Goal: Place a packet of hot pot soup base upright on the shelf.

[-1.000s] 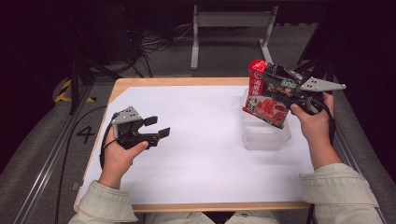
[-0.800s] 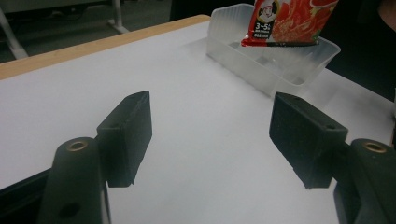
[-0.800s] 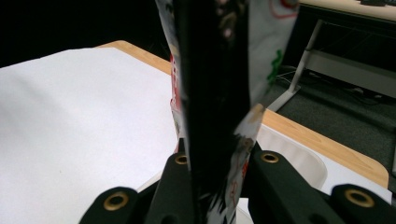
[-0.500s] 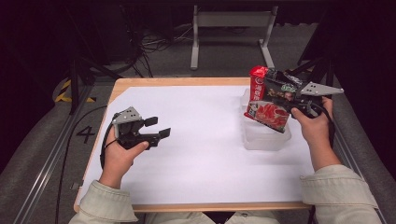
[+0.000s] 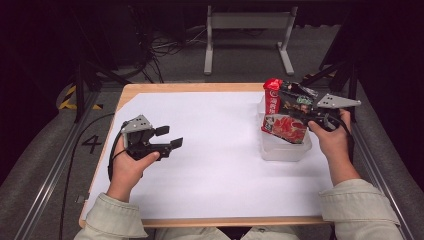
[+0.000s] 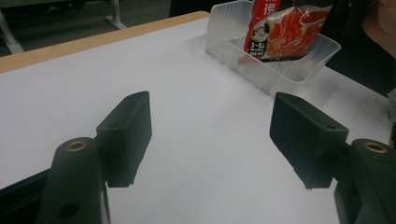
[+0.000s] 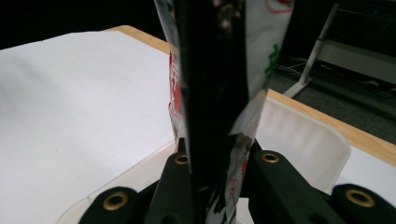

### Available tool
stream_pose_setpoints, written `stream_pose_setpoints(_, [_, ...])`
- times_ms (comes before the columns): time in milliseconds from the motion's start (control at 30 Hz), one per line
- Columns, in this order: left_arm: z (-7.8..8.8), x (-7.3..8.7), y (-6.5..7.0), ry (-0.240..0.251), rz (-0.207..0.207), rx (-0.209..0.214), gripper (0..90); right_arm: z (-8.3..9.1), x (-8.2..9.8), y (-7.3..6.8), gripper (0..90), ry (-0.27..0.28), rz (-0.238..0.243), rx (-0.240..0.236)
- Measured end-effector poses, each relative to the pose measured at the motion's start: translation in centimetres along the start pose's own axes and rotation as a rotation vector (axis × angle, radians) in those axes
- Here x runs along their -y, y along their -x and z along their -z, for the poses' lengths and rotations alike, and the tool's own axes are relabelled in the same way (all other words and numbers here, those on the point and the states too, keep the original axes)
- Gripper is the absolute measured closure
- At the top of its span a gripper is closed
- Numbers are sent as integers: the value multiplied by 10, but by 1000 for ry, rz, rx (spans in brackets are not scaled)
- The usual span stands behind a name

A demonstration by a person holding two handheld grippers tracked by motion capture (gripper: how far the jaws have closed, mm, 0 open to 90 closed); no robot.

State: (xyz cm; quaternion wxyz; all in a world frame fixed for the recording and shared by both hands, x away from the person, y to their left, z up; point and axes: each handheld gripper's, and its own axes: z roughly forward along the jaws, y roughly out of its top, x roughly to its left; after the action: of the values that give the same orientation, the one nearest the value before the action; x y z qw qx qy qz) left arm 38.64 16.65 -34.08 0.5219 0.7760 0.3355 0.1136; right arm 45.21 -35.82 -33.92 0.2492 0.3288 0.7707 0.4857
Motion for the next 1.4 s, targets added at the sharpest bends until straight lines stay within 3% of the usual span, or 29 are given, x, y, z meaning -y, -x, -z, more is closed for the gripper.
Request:
stream_pose_setpoints(333, [-1,1,2,-5,10,6,307,-1,13,1,836,32,-19,-2])
stream_pose_setpoints(567, [-1,1,0,-5,9,4,306,-7,26,-2,809,-1,-23,6])
stream_pose_setpoints(1000, [-1,2,1,-3,9,8,304,-2,35,-3,776,-34,-34,30])
stream_pose_setpoints(1400, [-3,4,1,-14,21,10,296,1,42,-6,752,-22,-31,48])
